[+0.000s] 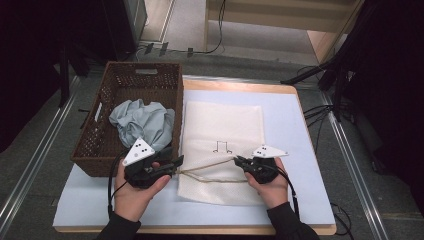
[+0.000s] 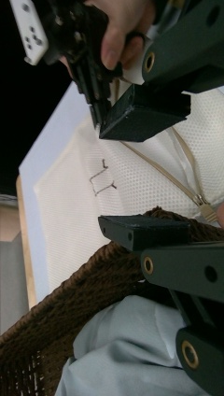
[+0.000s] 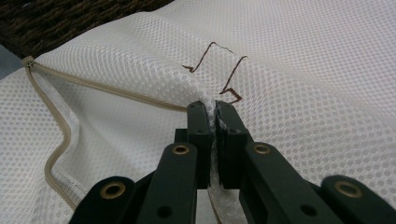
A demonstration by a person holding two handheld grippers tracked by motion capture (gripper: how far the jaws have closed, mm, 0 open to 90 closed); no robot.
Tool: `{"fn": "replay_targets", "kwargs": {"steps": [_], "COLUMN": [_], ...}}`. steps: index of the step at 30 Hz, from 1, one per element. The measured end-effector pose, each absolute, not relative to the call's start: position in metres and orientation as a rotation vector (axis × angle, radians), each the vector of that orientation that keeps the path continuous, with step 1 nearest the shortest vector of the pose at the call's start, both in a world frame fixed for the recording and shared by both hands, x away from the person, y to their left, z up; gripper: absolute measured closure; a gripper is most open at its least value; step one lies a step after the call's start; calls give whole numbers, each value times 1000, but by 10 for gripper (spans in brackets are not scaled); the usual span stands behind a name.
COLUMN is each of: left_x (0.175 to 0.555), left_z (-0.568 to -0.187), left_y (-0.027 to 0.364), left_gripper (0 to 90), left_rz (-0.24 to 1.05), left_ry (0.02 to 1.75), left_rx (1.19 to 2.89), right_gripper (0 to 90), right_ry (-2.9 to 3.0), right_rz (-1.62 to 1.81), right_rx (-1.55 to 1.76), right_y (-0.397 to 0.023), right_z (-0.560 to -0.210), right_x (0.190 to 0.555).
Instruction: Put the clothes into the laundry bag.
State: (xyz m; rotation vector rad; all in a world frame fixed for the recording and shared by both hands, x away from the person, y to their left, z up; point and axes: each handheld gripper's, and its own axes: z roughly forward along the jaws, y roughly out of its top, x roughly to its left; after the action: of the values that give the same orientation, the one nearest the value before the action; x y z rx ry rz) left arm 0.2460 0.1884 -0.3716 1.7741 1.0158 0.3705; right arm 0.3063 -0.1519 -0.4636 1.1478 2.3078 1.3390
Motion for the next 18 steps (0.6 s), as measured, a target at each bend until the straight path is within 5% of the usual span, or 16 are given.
{"fn": "replay_targets", "kwargs": {"steps": [18], "left_x": [279], "left_z": [-369], "left_y": [221], "left_gripper": [510], "left_rz": [436], "left_ry": [1144], "left_rx": [1723], "right_gripper": [872], "right_ry": [2311], "right_rz": [1336], "right_rx": [1149], "right_y": [-152], "right_z": [-465], "right_x": [306]}}
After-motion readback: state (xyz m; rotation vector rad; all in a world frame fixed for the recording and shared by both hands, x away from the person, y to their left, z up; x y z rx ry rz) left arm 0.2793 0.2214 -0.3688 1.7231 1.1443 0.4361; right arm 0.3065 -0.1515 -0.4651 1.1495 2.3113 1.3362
